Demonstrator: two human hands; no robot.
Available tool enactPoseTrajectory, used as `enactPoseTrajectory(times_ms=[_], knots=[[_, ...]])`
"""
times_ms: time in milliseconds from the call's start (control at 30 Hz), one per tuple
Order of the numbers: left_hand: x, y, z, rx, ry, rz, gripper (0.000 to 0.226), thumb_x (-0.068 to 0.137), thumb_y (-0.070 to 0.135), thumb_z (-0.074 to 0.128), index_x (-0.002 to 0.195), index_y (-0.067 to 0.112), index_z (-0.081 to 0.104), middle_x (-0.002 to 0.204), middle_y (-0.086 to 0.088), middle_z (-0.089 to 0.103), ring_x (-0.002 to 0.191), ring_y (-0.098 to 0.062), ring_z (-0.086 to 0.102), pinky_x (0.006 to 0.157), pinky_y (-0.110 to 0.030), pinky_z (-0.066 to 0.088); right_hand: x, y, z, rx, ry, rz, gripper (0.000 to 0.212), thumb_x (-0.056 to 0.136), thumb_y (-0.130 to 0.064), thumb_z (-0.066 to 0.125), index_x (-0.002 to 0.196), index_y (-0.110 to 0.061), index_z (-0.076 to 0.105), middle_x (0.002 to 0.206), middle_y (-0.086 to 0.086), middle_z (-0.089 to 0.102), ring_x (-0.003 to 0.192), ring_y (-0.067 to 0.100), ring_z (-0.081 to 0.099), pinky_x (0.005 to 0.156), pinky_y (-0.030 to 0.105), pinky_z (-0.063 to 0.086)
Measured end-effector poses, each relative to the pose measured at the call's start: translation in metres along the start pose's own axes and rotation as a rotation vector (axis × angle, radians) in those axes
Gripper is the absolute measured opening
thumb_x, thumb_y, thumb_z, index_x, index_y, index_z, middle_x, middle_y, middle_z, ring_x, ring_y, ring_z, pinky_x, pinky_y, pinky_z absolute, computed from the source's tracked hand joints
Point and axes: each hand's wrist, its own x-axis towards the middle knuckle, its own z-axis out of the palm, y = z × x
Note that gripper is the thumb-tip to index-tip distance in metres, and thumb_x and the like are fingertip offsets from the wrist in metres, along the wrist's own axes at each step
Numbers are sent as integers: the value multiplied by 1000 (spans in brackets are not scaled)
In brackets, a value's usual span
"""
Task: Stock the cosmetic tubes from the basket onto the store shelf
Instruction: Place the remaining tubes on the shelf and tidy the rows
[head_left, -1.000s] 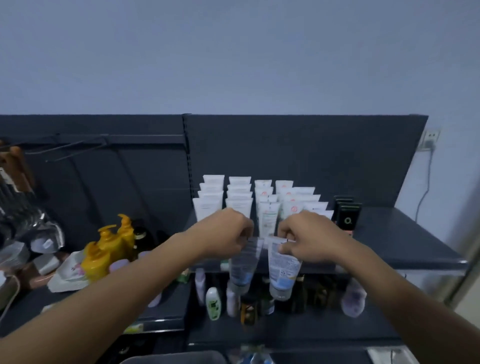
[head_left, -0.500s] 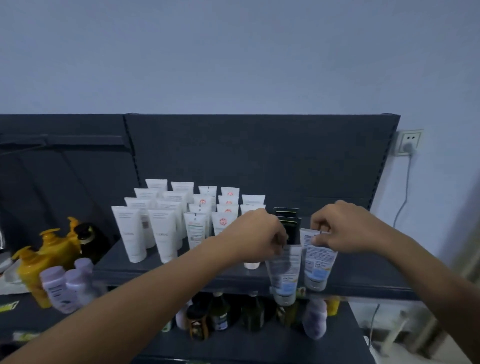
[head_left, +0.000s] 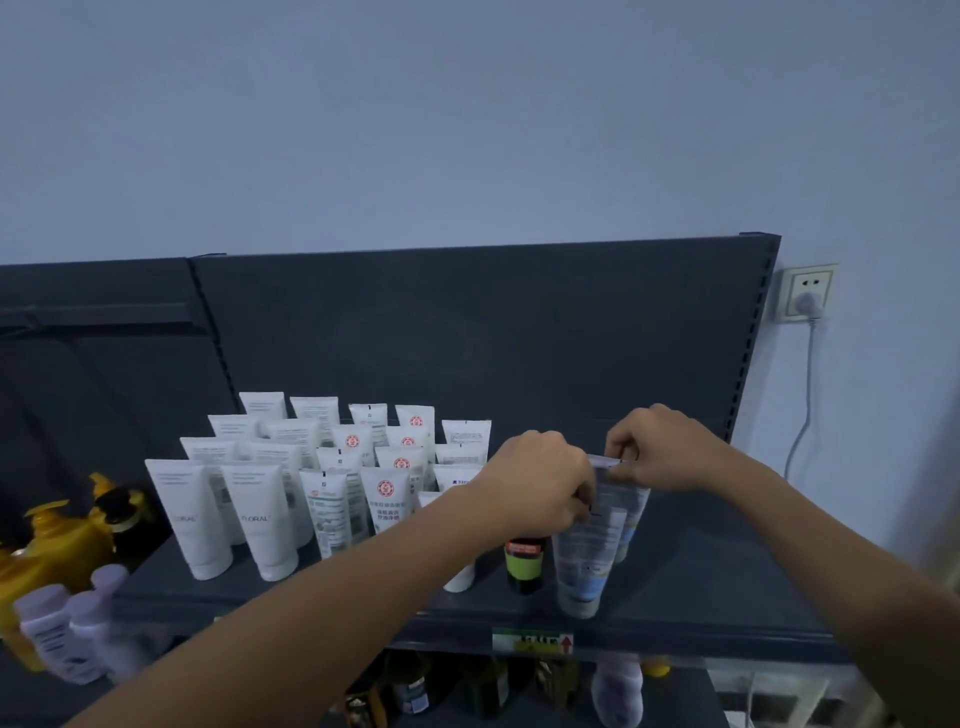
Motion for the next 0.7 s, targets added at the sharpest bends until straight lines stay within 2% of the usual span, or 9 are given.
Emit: enactPoseTrajectory(times_ms=[133, 233, 300, 400, 500, 700], knots=[[15, -2, 8, -3, -16, 0, 16, 89, 35, 67, 100, 35, 79, 94, 4, 75, 92, -23, 66, 77, -38, 55, 19, 8, 3, 46, -20, -17, 27, 82, -38, 80, 62, -38, 63, 71, -18, 66, 77, 5, 66, 72, 34, 58], [24, -2, 10, 20, 7, 26, 17, 92, 34, 66, 103, 33, 80, 91, 4, 76, 92, -21, 66, 76, -34, 51, 31, 14, 7, 67, -37, -34, 28, 82, -26, 78, 60, -38, 66, 66, -19, 67, 74, 4, 66, 75, 38, 60], [29, -2, 13, 28, 24, 49, 17, 92, 33, 66, 102, 32, 80, 90, 5, 77, 91, -19, 67, 82, -33, 49, 37, 17, 11, 64, -60, -54, 33, 82, -19, 75, 58, -39, 66, 60, -24, 65, 69, 2, 64, 72, 37, 60], [36, -4, 19, 48, 28, 76, 17, 93, 34, 66, 101, 33, 80, 91, 6, 77, 89, -19, 66, 95, -38, 46, 45, 17, 18, 63, -105, -104, 40, 82, -18, 76, 51, -40, 63, 52, -27, 60, 53, -2, 55, 61, 28, 50], [40, -5, 26, 76, 16, 90, 18, 93, 37, 65, 102, 33, 80, 92, 6, 77, 88, -18, 65, 97, -40, 44, 49, 18, 24, 76, -117, -139, 50, 83, -16, 73, 47, -49, 61, 46, -22, 55, 46, 0, 48, 56, 25, 40], [41, -9, 31, 63, 48, 96, 17, 93, 34, 64, 100, 34, 80, 87, 6, 77, 83, -17, 65, 96, -40, 44, 56, 23, 29, 121, -129, -167, 47, 81, -18, 76, 48, -48, 62, 51, -22, 59, 50, 2, 50, 58, 26, 44]])
